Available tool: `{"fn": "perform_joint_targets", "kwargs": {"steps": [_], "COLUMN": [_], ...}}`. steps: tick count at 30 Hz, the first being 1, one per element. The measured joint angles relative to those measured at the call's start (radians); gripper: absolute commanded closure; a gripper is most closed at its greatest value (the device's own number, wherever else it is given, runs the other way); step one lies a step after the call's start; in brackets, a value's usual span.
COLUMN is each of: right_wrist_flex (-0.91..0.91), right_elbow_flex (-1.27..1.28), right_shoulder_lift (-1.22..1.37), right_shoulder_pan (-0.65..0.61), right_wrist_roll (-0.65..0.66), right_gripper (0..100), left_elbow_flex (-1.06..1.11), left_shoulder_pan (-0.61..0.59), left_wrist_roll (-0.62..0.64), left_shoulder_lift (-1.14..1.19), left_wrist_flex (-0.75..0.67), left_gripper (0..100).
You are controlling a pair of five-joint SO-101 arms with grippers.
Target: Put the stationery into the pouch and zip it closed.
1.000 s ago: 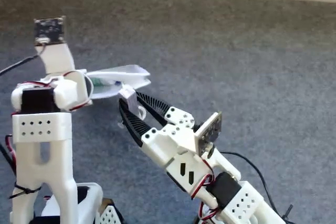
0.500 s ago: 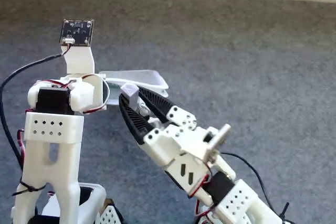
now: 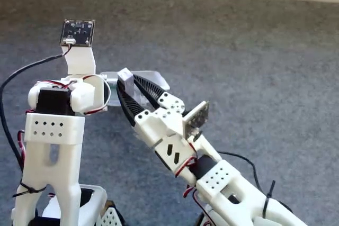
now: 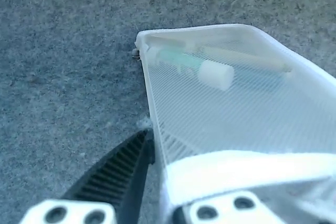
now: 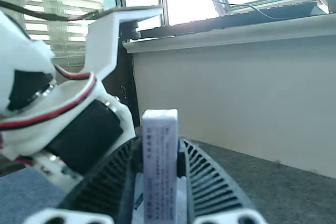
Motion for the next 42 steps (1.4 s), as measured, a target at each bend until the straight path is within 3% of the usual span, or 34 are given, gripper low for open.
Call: {"fn": "perform_joint_targets", "kwargs": {"steps": [13, 20, 28, 42], "right_wrist_flex": [-0.04, -0.04, -0.04, -0.038], "right_elbow_flex": [-0.009, -0.009, -0.008, 0.003], "right_shoulder_lift": [0.104, 0.107, 0.109, 0.11], "right_shoulder_pan": [0.0, 0.0, 0.0, -0.002], "right_wrist_roll": [0.002, 0.153, 0.173, 0.178], "right_gripper": [99.1, 98.8, 80.4, 80.0], "left_elbow_flex": [0.0, 0.0, 0.0, 0.0], "left_shoulder_pan": [-0.002, -0.032, -0.032, -0.031], "left_wrist_roll": [0.002, 0.005, 0.002, 0.0], "left_shoulder_lift": [0.0, 0.0, 0.0, 0.0], "left_wrist_flex": [0.0, 0.0, 0.0, 0.0], "left_gripper": [99, 99, 99, 99]}}
